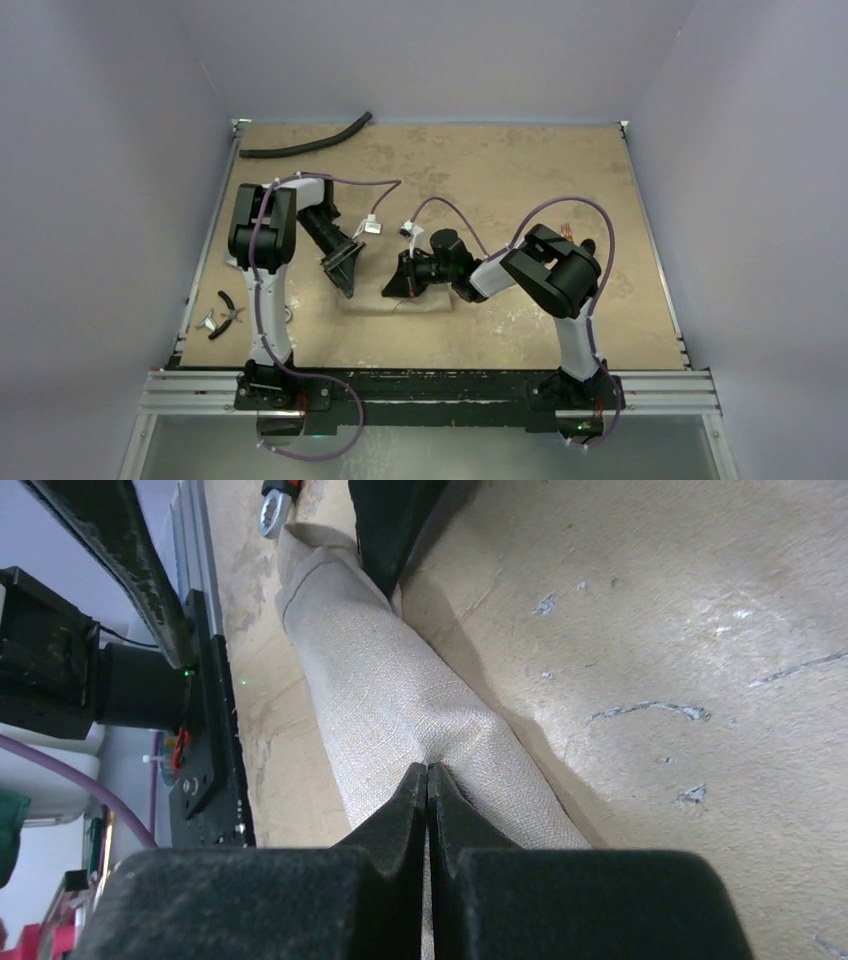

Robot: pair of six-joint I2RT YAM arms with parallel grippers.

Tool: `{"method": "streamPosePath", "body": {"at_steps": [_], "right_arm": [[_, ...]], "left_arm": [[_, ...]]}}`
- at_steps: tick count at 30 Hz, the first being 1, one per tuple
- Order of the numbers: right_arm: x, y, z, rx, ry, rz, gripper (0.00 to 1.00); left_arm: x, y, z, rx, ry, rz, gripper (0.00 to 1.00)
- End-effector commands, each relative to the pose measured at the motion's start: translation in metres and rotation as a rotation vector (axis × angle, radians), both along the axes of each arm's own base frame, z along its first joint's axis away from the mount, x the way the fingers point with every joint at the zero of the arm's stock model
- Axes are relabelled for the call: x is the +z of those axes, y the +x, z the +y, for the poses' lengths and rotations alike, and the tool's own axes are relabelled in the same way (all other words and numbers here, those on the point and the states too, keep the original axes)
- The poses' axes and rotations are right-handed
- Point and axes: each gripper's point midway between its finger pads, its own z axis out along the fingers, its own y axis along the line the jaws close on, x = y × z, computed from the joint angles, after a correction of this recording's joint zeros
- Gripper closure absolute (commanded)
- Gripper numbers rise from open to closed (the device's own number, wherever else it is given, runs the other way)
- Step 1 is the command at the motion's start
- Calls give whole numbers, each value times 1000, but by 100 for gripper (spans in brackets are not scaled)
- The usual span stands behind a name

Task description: Fold the napkin into a case and place the utensils inside

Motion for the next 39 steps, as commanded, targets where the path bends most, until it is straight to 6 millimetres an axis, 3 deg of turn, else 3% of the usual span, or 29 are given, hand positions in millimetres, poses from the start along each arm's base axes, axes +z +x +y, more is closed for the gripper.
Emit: {"method": "streamPosePath", "body": {"at_steps": [1, 5, 10, 14, 18, 25, 28, 31, 34, 39], "right_arm": [[-35, 5, -11, -42, -118, -22, 100], [-35, 4, -10, -30, -125, -45, 100], [-24, 7, -8, -16, -116, -86, 100], [-21, 9, -6, -5, -117, -112, 100], [-21, 11, -6, -5, -129, -123, 100], [-14, 14, -4, 3, -117, -156, 100], [-8, 8, -1, 49, -81, -174, 100], [-3, 2, 3, 110, -48, -190, 100], [-4, -2, 4, 145, -42, -195, 100], [-9, -4, 3, 176, -54, -194, 100]], "left_arm": [[-39, 85, 18, -21, 55, -482, 13], [-16, 119, 30, 11, 122, -625, 9], [29, 180, 40, 129, 247, -919, 6], [57, 189, 36, 178, 257, -1002, 4], [62, 176, 33, 167, 249, -1031, 3], [96, 119, -18, 189, -87, -819, 5], [77, 84, -24, 143, -160, -703, 19], [44, 68, -13, 81, -130, -694, 29], [24, 56, -7, 34, -123, -682, 37], [29, 62, -11, 9, -174, -743, 46]]}}
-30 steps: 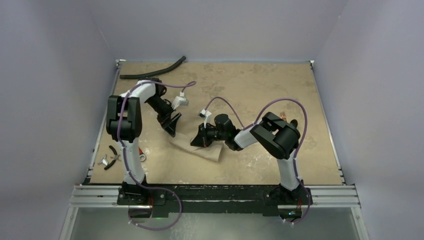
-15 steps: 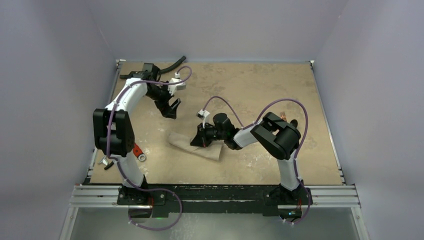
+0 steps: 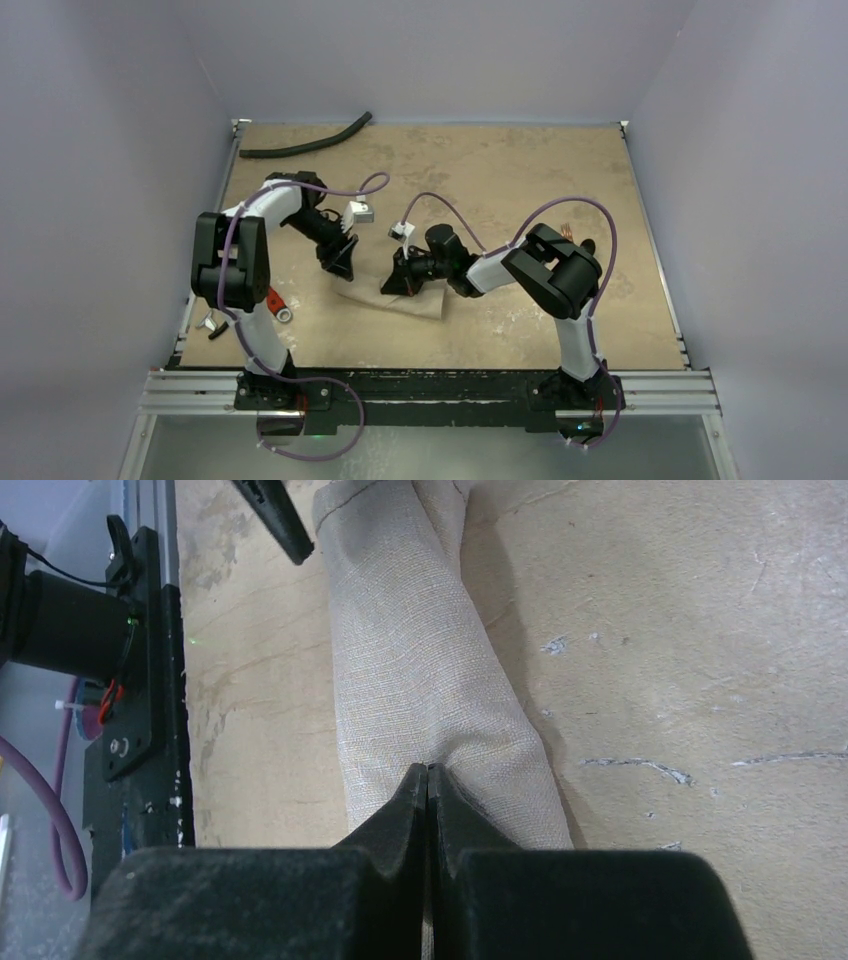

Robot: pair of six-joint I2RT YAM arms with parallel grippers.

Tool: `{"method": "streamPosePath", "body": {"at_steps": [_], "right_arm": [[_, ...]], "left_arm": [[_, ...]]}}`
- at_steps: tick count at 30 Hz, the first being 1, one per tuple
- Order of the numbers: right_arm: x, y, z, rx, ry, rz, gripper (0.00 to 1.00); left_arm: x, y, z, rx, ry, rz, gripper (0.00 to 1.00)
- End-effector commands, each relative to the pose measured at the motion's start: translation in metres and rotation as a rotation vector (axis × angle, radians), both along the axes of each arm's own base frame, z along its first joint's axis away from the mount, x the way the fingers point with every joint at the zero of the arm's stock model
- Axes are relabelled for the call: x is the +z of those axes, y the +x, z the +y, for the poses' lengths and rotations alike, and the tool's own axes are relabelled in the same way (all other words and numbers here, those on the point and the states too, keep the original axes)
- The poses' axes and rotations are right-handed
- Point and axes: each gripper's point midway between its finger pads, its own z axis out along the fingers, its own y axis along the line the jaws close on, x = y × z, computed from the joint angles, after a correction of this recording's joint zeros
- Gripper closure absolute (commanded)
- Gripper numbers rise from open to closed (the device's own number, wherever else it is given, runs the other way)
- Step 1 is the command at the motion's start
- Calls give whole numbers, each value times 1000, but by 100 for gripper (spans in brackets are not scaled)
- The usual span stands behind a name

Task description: Fold the napkin into a case and place the utensils inside

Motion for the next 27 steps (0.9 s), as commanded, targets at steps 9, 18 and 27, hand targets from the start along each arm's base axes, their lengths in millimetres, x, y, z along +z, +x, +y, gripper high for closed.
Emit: {"method": "streamPosePath", "body": {"at_steps": [9, 18, 27], "right_arm": [[-16, -2, -9, 67, -43, 7, 100], [-12, 17, -13, 59, -30, -30, 100], [-10, 21, -14, 158, -33, -65, 100]], "left_arm": [[46, -20, -32, -231, -276, -68, 69], [-4, -47, -25, -295, -193, 39, 77], [-32, -4, -2, -226, -95, 7, 88]]}}
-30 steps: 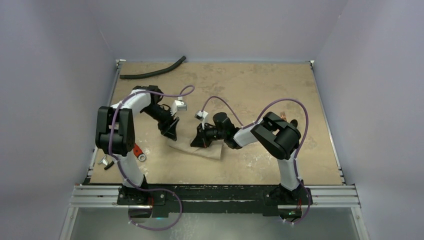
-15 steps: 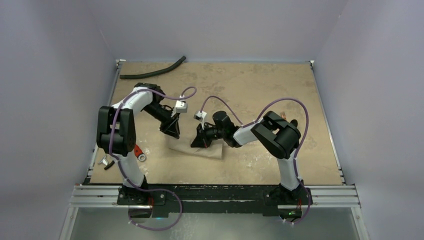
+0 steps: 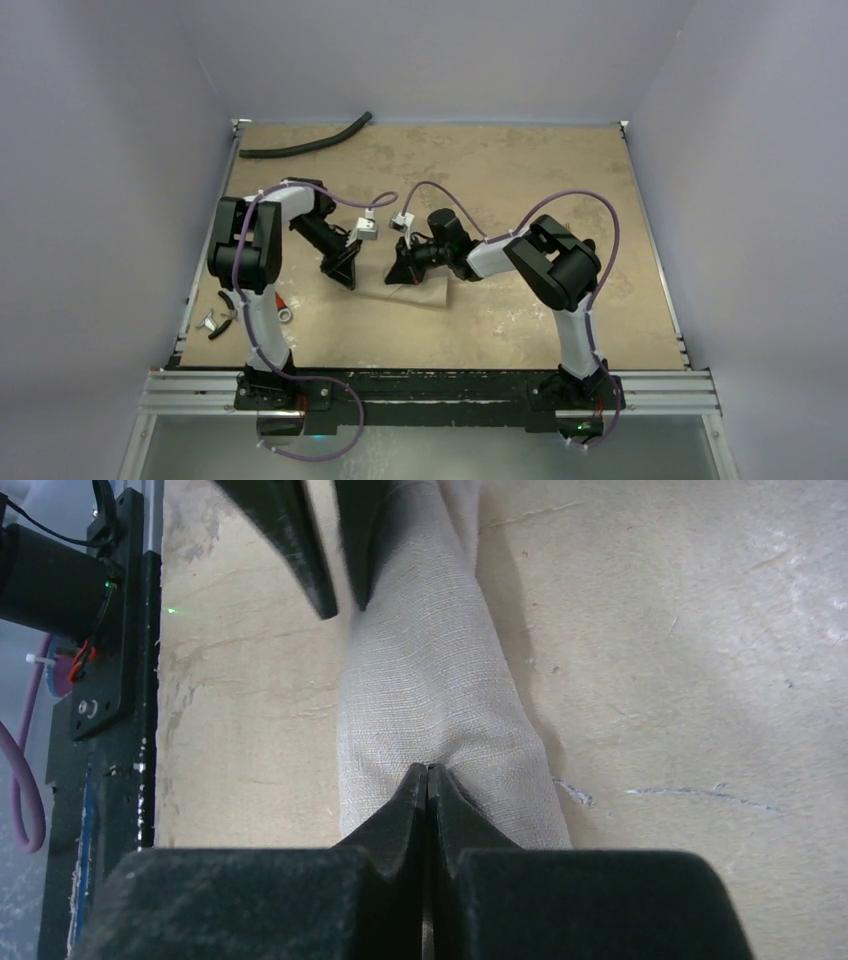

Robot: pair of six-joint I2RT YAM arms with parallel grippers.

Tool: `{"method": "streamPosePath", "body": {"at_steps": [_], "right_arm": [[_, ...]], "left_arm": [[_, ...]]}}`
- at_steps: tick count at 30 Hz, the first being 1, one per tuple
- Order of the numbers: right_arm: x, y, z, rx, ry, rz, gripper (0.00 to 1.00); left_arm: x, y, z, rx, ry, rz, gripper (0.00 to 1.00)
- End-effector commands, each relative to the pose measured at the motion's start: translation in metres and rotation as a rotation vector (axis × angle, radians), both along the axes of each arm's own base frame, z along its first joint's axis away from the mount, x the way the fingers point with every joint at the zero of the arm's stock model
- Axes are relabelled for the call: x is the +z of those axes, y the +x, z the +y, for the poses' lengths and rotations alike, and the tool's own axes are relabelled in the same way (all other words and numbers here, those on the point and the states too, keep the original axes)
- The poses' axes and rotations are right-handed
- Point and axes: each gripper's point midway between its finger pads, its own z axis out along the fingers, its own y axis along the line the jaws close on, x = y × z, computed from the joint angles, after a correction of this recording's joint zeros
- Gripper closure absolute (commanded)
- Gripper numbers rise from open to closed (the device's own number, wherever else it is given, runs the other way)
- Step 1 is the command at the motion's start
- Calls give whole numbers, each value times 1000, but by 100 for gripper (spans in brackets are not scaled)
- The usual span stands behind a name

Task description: Fold the napkin into a case and place the utensils inside

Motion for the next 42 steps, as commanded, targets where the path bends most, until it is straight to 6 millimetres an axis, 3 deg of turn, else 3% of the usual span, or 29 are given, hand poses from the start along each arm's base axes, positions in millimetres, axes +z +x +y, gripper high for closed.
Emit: {"method": "streamPosePath", "body": {"at_steps": [1, 4, 7, 11, 14, 18, 22, 25, 31, 37, 40, 42], "right_arm": [[-12, -4, -4, 75, -35, -3, 100], [0, -5, -1, 93, -3, -7, 100], [33, 3, -2, 44, 82, -1, 99], [79, 8, -18, -50, 198, 31, 90], [96, 1, -28, -82, 216, 47, 89], [94, -22, -45, -117, 217, 148, 92], [79, -41, -62, -135, 210, 251, 98], [49, -28, -76, -210, 144, 345, 100], [25, 17, -100, -336, 147, 379, 100], [16, 50, -98, -361, 66, 317, 100], [30, 58, -100, -362, 43, 260, 100], [47, 55, -101, -358, 46, 238, 92]], "left_arm": [[-9, 22, 4, 16, -20, -19, 88], [-19, 16, 2, 22, -31, 42, 89], [-26, 13, -2, 43, -46, 86, 89], [-31, 9, -7, 106, -46, 167, 92], [-34, 10, -12, 159, -43, 210, 95], [-32, 20, -20, 241, -48, 236, 94], [-38, 29, -22, 321, -14, 235, 94], [-39, 30, -24, 347, -11, 249, 94], [-42, 34, -30, 398, 1, 255, 94], [-38, 44, -38, 441, -8, 243, 94], [-25, 48, -39, 452, -14, 245, 88], [-14, 53, -39, 467, -11, 239, 77]]}}
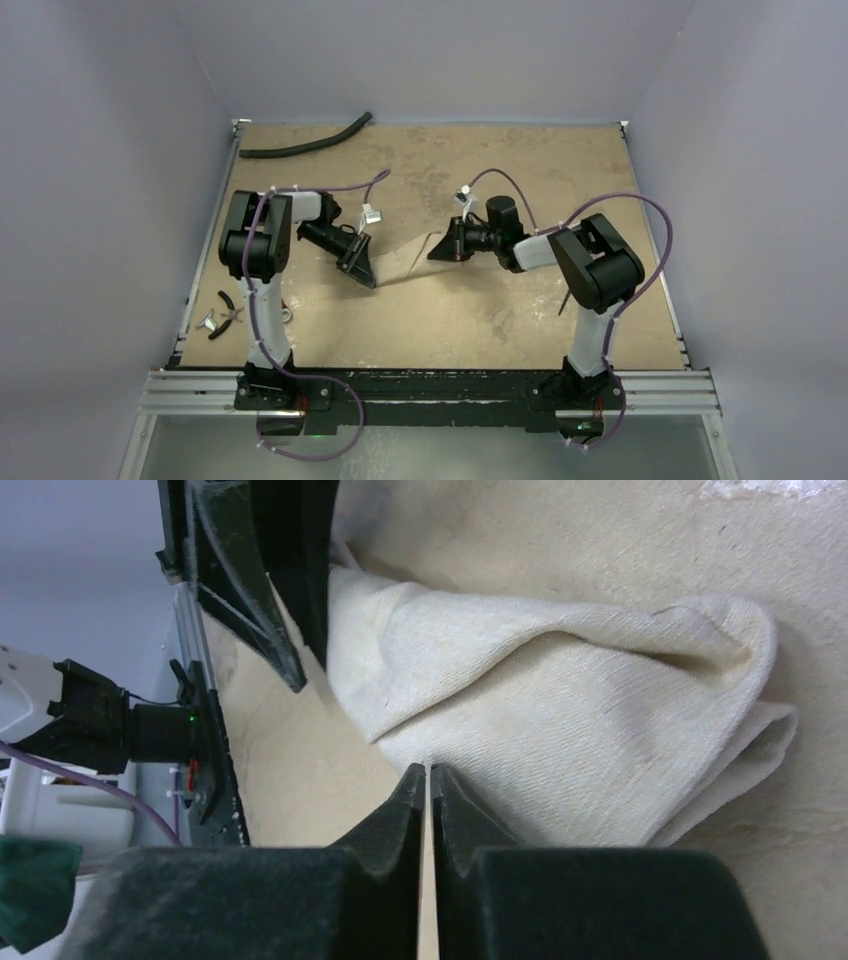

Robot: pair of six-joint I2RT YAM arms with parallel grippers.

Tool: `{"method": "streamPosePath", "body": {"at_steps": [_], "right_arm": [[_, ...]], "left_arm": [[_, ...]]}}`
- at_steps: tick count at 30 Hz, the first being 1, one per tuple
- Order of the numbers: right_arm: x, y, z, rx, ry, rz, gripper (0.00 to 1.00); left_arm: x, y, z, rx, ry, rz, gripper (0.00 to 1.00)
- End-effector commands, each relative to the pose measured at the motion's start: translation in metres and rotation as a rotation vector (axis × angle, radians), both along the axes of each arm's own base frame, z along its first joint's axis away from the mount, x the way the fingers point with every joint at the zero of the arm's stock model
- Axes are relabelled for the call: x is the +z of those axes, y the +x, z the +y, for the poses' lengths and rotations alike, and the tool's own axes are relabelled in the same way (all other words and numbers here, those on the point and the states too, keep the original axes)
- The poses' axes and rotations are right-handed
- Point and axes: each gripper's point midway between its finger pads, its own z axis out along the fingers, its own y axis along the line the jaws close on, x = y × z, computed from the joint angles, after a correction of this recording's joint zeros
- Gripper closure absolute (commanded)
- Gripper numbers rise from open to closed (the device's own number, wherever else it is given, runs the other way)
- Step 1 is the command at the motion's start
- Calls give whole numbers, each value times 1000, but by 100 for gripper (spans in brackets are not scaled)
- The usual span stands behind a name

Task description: Fold the napkin into a case and place the utensils inside

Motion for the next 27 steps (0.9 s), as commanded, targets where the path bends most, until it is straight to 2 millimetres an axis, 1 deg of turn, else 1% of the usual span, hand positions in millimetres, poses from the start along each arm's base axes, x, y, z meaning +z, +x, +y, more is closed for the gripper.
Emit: {"method": "streamPosePath", "body": {"at_steps": [1, 2, 3, 4, 5, 6, 7, 9, 11, 12, 13, 14, 15, 16, 17, 19, 20, 21, 22, 24, 26, 27], "right_arm": [[35, 1, -5, 5, -50, -82, 83], [41, 3, -7, -5, -70, -89, 73], [41, 1, -12, -13, -110, -73, 67], [49, 5, -15, -30, -128, -100, 63], [54, 5, -19, -40, -158, -112, 61], [59, 7, -25, -67, -188, -127, 61], [65, 11, -32, -101, -217, -142, 61], [75, 28, -55, -235, -308, -163, 61], [87, 48, -89, -436, -375, -145, 61], [94, 57, -111, -548, -395, -127, 58], [100, 64, -130, -635, -402, -114, 43], [109, 69, -145, -689, -390, -118, 6], [117, 73, -157, -730, -372, -128, 2], [126, 75, -166, -761, -353, -146, 1], [130, 79, -173, -775, -351, -160, 1], [126, 83, -185, -789, -421, -131, 1], [122, 84, -198, -830, -488, -112, 1], [120, 83, -212, -908, -531, -87, 1], [121, 80, -230, -1013, -564, -68, 1], [124, 72, -254, -1135, -560, -43, 1], [120, 64, -274, -1215, -556, 6, 1], [114, 57, -285, -1258, -585, 45, 1]], "left_arm": [[8, 37, 2, 8, 37, -185, 67], [14, 40, 3, 19, 46, -190, 56], [19, 42, 4, 25, 53, -195, 45], [23, 44, 5, 27, 58, -200, 29], [28, 45, 7, 32, 59, -198, 18], [33, 45, 8, 37, 56, -193, 15], [39, 45, 9, 40, 51, -190, 13], [50, 44, 11, 41, 49, -189, 10], [63, 45, 12, 42, 47, -203, 8], [71, 46, 12, 46, 53, -219, 7], [77, 48, 13, 50, 64, -236, 7], [84, 49, 14, 58, 69, -249, 6], [93, 51, 14, 63, 71, -262, 5], [101, 51, 13, 62, 64, -267, 5], [108, 50, 12, 60, 52, -279, 4], [122, 48, 10, 65, 34, -291, 4], [127, 47, 9, 67, 26, -294, 3], [133, 45, 9, 63, 18, -296, 3], [138, 44, 9, 62, 13, -302, 3], [148, 44, 11, 48, 32, -329, 2], [153, 53, 22, 28, 107, -403, 2], [154, 62, 30, 37, 161, -446, 1]]}}
